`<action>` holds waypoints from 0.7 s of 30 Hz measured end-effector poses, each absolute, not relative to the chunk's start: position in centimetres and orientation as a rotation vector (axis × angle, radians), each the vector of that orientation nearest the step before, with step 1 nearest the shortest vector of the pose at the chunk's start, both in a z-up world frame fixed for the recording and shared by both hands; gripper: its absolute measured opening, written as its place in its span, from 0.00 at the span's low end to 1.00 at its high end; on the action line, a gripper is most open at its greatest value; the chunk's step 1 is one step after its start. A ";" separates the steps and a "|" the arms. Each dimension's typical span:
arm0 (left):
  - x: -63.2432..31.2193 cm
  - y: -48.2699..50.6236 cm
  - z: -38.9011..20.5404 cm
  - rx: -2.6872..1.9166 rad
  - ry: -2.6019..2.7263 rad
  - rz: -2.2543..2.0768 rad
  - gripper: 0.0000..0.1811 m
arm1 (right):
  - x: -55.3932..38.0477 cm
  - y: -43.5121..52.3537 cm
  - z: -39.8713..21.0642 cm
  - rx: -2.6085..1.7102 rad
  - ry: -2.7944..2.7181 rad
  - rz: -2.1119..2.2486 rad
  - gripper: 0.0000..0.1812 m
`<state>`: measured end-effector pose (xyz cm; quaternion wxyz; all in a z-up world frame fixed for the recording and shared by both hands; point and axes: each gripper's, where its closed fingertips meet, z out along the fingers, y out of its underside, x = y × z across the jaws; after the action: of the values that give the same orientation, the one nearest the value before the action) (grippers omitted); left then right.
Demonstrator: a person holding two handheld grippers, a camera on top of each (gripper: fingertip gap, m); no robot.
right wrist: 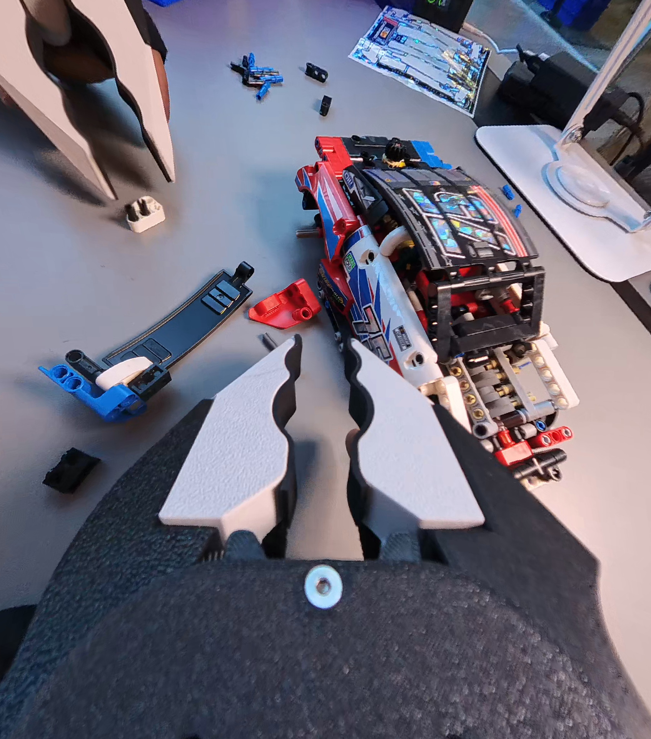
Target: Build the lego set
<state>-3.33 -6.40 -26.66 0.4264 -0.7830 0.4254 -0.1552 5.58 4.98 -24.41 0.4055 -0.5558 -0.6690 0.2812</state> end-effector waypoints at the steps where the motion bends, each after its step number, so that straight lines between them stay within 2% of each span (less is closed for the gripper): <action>1: -3.1 -6.6 -26.6 -1.953 1.066 -0.410 0.17 | 5.6 5.1 -24.2 -1.405 -1.668 0.713 0.10; 7: -2.7 -6.8 -27.4 -1.977 1.120 -0.372 0.18 | 5.4 5.0 -23.7 -1.396 -1.648 0.737 0.10; 11: -2.4 -7.1 -27.6 -1.963 1.158 -0.341 0.03 | 5.8 3.4 -23.6 -1.399 -1.722 0.817 0.10; 17: -2.2 -7.3 -27.6 -1.966 1.166 -0.368 0.03 | 12.2 -2.2 -24.2 -1.598 -2.035 0.854 0.13; 21: -2.1 -7.4 -27.6 -1.963 1.171 -0.373 0.03 | 13.2 -5.1 -26.2 -1.640 -2.112 0.732 0.17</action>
<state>-2.09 -7.37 -27.63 0.4012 -0.7763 0.4633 -0.1476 13.22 -5.13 -26.18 0.1836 -0.5817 -0.7487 0.2597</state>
